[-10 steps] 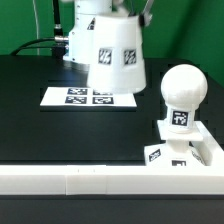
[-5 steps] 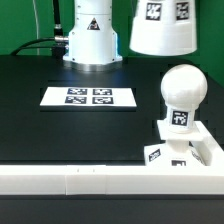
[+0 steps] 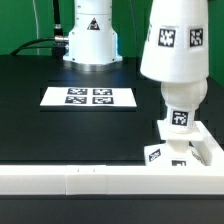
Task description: Assemble lamp
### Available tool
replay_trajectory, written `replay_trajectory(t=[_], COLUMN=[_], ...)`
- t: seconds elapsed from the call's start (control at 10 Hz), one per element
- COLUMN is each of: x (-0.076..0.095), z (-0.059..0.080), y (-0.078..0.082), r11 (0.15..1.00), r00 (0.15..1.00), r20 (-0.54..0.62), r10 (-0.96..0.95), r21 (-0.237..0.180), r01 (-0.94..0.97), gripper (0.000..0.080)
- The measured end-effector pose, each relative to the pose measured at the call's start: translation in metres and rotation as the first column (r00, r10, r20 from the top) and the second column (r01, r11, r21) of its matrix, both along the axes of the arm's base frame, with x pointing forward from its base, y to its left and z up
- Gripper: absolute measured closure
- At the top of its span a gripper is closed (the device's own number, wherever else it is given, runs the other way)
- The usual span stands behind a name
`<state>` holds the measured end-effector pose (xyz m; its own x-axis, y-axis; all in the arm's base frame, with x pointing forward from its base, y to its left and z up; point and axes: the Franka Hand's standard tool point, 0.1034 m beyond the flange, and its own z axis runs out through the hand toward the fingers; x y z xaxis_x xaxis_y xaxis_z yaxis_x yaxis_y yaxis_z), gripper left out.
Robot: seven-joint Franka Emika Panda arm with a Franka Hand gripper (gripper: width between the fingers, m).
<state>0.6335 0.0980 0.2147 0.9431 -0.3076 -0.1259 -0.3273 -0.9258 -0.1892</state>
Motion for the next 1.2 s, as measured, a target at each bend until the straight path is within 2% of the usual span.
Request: replay_trajectory(t=[0.2, 0.5, 1.0, 1.1, 1.2], x=[-0.002, -0.003, -0.014, -0.021, -0.028], z=[-0.025, -0.045, -0.056, -0.057, -0.058], y=[0.003, 0.002, -0.004, -0.007, -0.008], r11=[1.000, 1.000, 1.000, 0.999, 0.999], r00=[1.000, 0.999, 0.999, 0.999, 0.998], r20=[-0.023, -0.038, -0.046, -0.045, -0.053], r10=[0.003, 0.003, 0.023, 0.027, 0.029], r21=[-0.007, -0.013, -0.016, -0.017, -0.017], r01=[-0.003, -0.004, -0.024, -0.028, -0.030], gripper=[0.0753, 0.0753, 0.0753, 0.0686, 0.0686])
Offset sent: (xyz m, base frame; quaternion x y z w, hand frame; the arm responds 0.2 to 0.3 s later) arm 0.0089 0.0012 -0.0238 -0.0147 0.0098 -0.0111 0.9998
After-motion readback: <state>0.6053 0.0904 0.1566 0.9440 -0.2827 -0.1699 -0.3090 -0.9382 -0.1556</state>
